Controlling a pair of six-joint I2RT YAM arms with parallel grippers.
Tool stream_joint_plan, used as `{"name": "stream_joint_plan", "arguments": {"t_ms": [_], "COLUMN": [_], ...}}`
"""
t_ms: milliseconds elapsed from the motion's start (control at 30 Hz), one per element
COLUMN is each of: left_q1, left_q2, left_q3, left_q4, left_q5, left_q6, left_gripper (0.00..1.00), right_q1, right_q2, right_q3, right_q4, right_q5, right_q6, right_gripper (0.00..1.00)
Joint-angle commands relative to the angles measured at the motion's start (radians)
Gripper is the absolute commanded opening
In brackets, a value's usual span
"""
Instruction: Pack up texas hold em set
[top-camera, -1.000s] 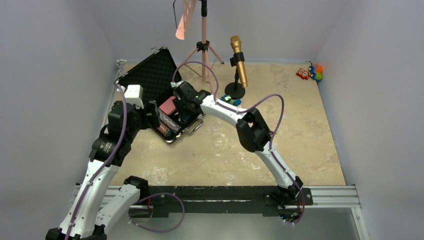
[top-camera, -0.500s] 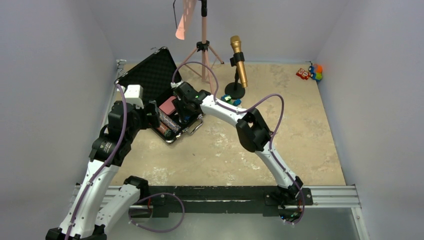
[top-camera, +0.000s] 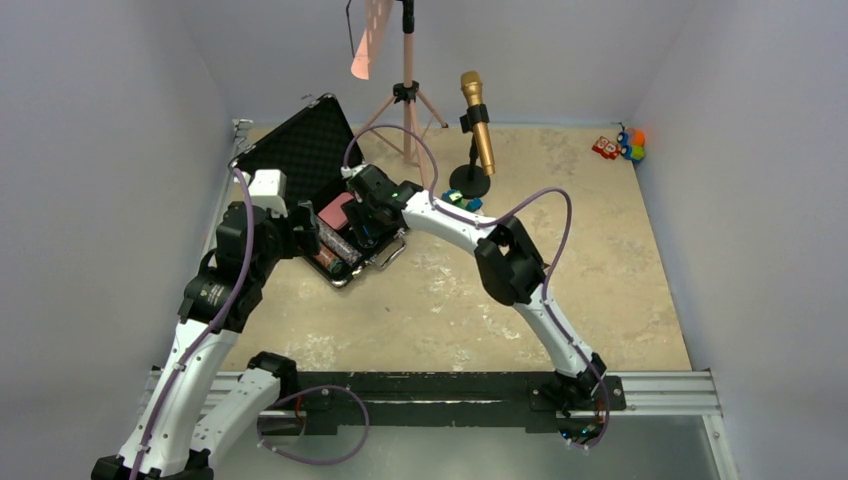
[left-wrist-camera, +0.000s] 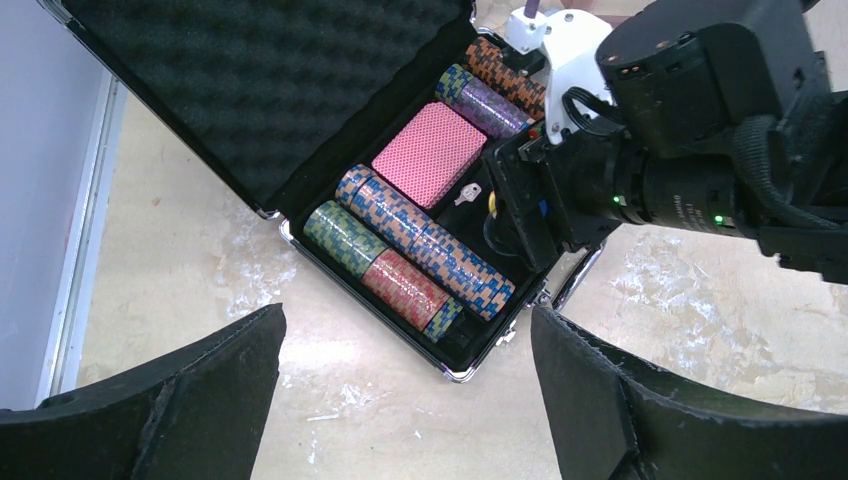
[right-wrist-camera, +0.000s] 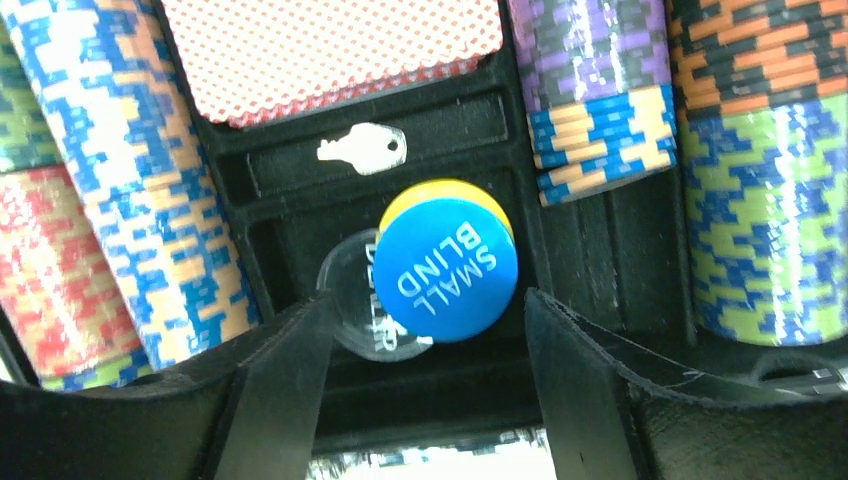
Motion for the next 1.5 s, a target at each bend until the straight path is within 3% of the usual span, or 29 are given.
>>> {"name": "stream_joint_plan", "arguments": {"t_ms": [0, 200, 400, 600, 800, 1167, 1467], "left_q1": [0.004, 0.004, 0.004, 0.004, 0.004, 0.004, 0.004], "left_q2": [-0.004, -0.006, -0.008, -0.012, -0.014, -0.014, -0.017], "left_q3": [-0.002, -0.002, -0.003, -0.003, -0.004, -0.006, -0.006], "left_q4": [0.035, 0.033, 0.033, 0.034, 0.035, 0.037, 0.038], "left_q5": [0.003, 0.003, 0.005, 0.012, 0.017, 0.024, 0.029], "left_q6": [-0.013, -0.011, -0.011, -0.011, -0.010, -0.011, -0.011], "left_gripper": [0.96, 0.96, 0.96, 0.96, 0.96, 0.97, 0.97], "right_q1": [-0.002, -0.003, -0.022, -0.166, -0.357, -0.677, -0.709], "right_q2": [-0.168, -0.345, -0.554, -0.799, -0.939, -0.973, -0.887], "right_q3": [-0.062, -0.194, -0.469, -0.791, -0.998, -1.193, -1.196], "right_q4": [0.066, 0.091, 0.077, 0.084, 0.073, 0.103, 0.111], "right_q5": [-0.018, 0.000, 0.060, 0.024, 0.066, 0.040, 0.016], "right_q6": [-0.036, -0.053, -0.044, 0.023, 0.018, -0.026, -0.004], "right_gripper": [0.74, 0.79, 0.85, 0.87, 0.90, 0.93, 0.95]}}
